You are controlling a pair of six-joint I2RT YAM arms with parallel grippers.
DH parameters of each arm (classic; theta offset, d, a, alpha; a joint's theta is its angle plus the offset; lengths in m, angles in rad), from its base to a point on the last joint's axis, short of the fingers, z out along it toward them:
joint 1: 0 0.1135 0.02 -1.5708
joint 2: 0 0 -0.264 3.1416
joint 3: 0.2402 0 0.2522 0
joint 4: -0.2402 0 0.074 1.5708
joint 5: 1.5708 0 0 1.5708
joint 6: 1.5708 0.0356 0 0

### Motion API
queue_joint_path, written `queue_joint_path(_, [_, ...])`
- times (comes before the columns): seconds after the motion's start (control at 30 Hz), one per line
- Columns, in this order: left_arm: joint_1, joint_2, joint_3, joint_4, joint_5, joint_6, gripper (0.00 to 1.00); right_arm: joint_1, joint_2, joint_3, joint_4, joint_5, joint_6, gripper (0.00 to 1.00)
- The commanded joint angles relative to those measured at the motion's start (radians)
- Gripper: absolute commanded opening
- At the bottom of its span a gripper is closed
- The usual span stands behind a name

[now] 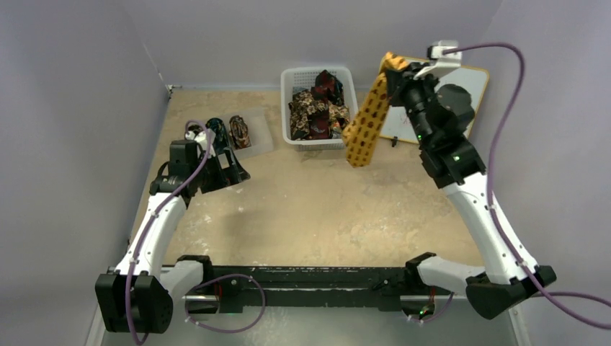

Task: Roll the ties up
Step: Place the tie at the center of the board.

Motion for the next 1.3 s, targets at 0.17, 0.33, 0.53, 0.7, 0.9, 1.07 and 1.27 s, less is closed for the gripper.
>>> queue_joint_path(0.17, [0.003, -0.024, -0.003, 0.02, 0.027, -0.002, 1.0, -0.035, 0.007, 0.167, -0.213, -0.257, -0.193, 0.0])
queue_joint_path(0.33, [0.003, -0.067, 0.006, 0.009, -0.029, -0.012, 0.99, 0.272, 0.149, -0.003, -0.228, -0.147, -0.217, 0.0])
queue_joint_path(0.53, [0.003, -0.179, 0.002, -0.022, -0.199, -0.059, 0.99, 0.599, 0.456, -0.201, -0.173, 0.096, -0.055, 0.0])
queue_joint_path(0.7, [0.004, -0.18, 0.007, -0.039, -0.245, -0.071, 0.99, 0.715, 0.512, -0.281, -0.131, 0.077, 0.014, 0.0])
queue_joint_path(0.9, [0.006, -0.141, 0.013, -0.045, -0.221, -0.066, 0.99, 0.789, 0.543, -0.28, -0.082, -0.112, 0.042, 0.33])
queue_joint_path(1.07, [0.004, -0.129, 0.0, -0.014, -0.129, -0.039, 1.0, 0.753, 0.347, -0.346, -0.039, -0.046, 0.12, 0.74])
queue_joint_path(1.27, [0.003, -0.1, -0.025, 0.045, 0.043, 0.011, 1.0, 0.442, 0.145, -0.529, 0.037, -0.002, 0.349, 0.81])
